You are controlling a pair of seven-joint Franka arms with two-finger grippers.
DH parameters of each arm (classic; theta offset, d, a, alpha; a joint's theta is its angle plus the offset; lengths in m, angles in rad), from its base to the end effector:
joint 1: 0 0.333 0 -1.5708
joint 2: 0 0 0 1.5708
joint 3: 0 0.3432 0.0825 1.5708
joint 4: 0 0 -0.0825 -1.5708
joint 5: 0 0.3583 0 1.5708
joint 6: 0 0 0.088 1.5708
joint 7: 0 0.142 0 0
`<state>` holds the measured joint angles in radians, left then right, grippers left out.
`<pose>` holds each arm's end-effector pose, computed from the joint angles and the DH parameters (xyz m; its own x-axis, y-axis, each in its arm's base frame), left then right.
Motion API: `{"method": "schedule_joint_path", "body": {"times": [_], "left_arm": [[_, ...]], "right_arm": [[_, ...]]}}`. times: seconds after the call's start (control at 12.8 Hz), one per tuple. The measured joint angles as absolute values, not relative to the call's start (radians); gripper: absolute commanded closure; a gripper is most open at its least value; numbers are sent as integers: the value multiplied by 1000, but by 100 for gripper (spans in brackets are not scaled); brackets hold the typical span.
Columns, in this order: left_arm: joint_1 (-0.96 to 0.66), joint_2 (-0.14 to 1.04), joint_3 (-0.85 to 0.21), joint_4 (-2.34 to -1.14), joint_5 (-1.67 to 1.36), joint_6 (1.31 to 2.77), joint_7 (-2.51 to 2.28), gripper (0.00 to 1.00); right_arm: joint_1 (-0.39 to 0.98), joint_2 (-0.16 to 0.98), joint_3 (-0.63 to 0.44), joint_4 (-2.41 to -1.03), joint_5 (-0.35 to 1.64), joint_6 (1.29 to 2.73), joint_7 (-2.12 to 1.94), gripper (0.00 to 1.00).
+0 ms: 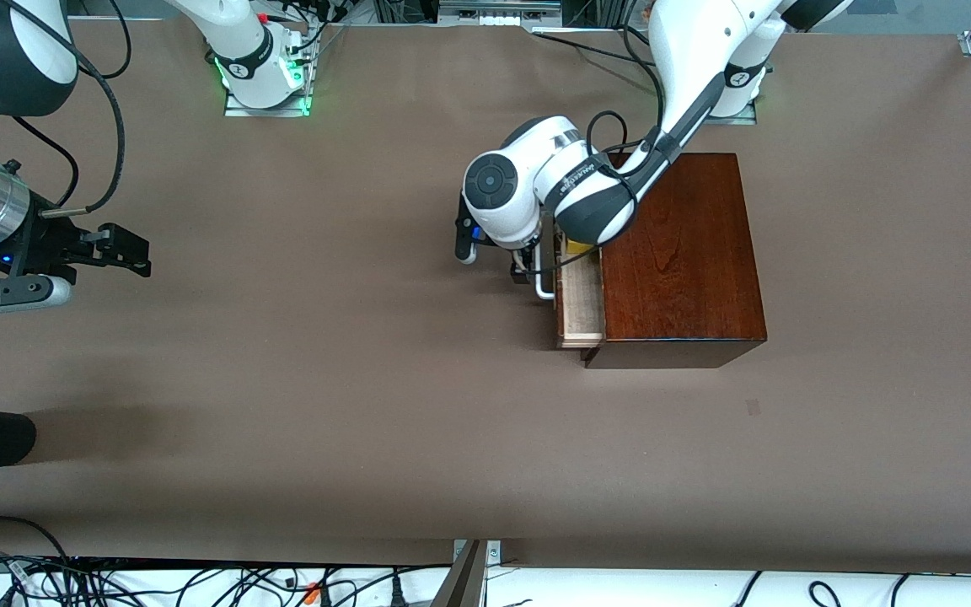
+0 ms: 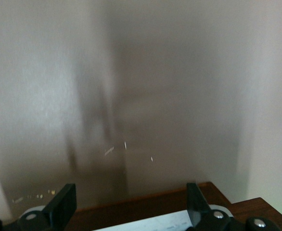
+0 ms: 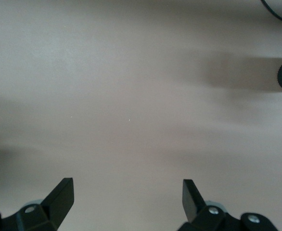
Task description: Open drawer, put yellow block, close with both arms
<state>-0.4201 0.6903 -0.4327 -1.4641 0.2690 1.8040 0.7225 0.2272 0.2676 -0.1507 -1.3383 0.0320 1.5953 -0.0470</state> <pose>0.4940 -0.4466 0.2810 -0.0746 -0.9801 -0.1842 -0.9766 0.0344 0.2121 0.6139 0.0643 0.5706 0.9918 0.1273 -0.0080 0.1274 -0.9918 0.0073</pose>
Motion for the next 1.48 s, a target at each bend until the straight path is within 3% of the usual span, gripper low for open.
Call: {"method": "schedule_joint_path", "body": {"times": [0.94, 1.48], "left_arm": [[-396, 686, -362, -1459, 270, 1725, 714, 0], [-388, 527, -359, -1399, 118, 1718, 354, 0]], "right_arm": [[227, 268, -151, -1338, 35, 1599, -46, 0], [227, 268, -151, -1339, 35, 1600, -46, 0]]}}
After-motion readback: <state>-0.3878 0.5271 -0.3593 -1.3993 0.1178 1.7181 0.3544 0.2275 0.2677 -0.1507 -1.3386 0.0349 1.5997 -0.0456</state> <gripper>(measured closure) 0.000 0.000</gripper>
